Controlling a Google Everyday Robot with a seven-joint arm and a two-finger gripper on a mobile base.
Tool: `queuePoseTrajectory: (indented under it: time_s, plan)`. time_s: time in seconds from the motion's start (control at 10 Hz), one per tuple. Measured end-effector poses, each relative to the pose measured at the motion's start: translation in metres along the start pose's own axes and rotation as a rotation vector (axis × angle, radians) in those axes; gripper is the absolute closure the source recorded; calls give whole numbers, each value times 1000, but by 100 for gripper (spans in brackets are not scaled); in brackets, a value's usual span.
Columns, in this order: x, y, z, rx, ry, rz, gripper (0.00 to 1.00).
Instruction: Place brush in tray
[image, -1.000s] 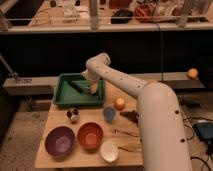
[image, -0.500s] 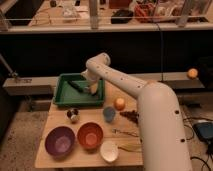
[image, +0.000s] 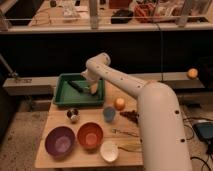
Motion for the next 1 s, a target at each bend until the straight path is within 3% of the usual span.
queuePoseTrajectory:
  time_s: [1.0]
  plan:
    - [0,0,0,0,0,0,20]
